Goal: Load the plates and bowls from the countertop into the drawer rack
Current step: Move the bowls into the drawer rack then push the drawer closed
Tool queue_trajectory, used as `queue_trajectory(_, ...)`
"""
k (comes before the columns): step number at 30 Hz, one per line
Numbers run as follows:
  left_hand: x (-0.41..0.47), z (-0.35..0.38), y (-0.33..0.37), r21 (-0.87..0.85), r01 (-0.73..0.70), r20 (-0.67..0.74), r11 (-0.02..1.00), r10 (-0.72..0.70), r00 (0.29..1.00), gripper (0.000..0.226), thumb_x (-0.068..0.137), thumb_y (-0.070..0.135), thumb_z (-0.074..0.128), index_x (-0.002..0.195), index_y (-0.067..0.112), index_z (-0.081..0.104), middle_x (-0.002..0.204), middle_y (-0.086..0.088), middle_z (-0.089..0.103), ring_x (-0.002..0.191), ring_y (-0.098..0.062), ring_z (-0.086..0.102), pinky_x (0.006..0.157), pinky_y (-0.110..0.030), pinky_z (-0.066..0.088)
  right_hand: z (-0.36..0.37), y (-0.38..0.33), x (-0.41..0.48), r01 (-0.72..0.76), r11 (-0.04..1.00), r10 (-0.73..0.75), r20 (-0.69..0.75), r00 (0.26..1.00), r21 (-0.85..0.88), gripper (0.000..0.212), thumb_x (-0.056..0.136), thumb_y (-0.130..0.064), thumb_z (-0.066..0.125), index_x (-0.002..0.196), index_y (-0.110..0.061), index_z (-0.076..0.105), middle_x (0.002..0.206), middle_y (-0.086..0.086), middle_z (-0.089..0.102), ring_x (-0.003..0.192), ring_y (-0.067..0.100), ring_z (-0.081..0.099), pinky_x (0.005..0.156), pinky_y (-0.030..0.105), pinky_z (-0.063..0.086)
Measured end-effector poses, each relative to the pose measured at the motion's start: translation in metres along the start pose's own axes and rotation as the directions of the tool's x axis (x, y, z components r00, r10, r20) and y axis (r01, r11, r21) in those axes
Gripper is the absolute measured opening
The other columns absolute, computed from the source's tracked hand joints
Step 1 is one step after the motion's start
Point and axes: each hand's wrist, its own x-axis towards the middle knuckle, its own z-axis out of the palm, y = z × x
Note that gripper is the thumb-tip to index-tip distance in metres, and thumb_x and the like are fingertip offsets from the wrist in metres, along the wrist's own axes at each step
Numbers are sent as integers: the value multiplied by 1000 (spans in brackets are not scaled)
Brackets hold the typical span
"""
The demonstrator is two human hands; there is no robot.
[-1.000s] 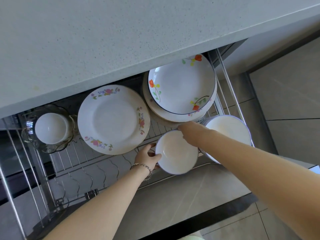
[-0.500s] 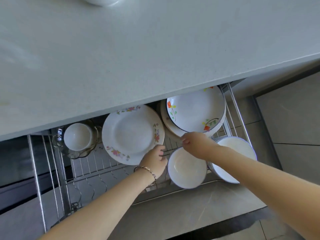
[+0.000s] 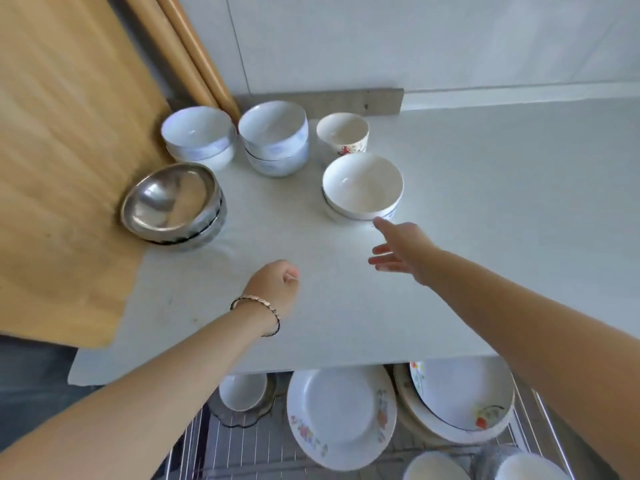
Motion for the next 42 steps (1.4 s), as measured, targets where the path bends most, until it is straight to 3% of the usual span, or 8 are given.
queue_trajectory(5,20,-22,-18,-19,17,30,1000,-16,999,28,88,6,41,107,10,62,107,-11,68,102,-28,62,73,-24,40,26,-26,45,-54,935,90,-88,992,351,44,96,-18,40,138,-6,32,81,17,48,73,33,61,82,39,53)
queue_trajectory(10,24,-25,-33,-76,43,109,996,-34,993,28,87,5,42,106,11,62,105,-11,67,95,-26,63,65,-22,41,33,-16,59,-6,935,91,-223,970,356,35,88,-10,38,123,-10,40,76,12,56,62,28,62,88,39,56)
queue_trajectory(19,-4,-8,7,-468,240,304,850,-100,948,50,90,34,53,134,12,43,120,-9,53,78,-21,62,64,-32,53,-20,51,-26,-77,985,86,-53,995,154,13,88,-1,40,95,-1,51,77,23,62,66,33,66,53,28,61)
queue_trajectory(26,-91,44,26,-292,191,516,937,-13,856,21,89,21,55,109,27,53,87,-4,64,56,-18,64,68,-35,60,-90,136,-119,-98,981,123,147,981,-168,27,87,2,43,100,-13,61,72,17,71,61,29,71,71,39,60)
queue_trajectory(30,-139,109,0,-189,213,576,959,-67,814,36,87,13,55,121,25,52,80,0,65,58,-13,65,58,-21,59,-119,195,-139,-123,944,190,200,961,-305,36,88,0,45,119,-16,45,87,9,68,61,22,70,56,22,56)
queue_trajectory(33,-158,166,-24,-102,274,595,956,-162,788,47,87,8,53,133,19,47,90,-4,63,73,-23,65,57,-22,58,-121,255,-133,-180,895,264,159,951,-409,36,88,-2,46,120,-15,38,70,-5,68,51,9,67,56,12,53)
queue_trajectory(37,-166,233,-53,-22,363,597,932,-279,752,43,89,1,47,132,9,48,102,-7,55,89,-24,56,72,-33,58,-110,322,-112,-290,851,365,98,926,-437,46,86,1,41,130,-9,32,86,5,53,89,34,63,80,47,58)
queue_trajectory(42,-154,284,-82,151,310,534,939,-341,774,39,88,3,44,126,9,53,103,-10,59,88,-21,51,79,-31,51,-93,368,-92,-352,771,408,-13,913,-530,43,83,-1,37,126,-10,38,98,14,49,88,36,55,79,46,56)
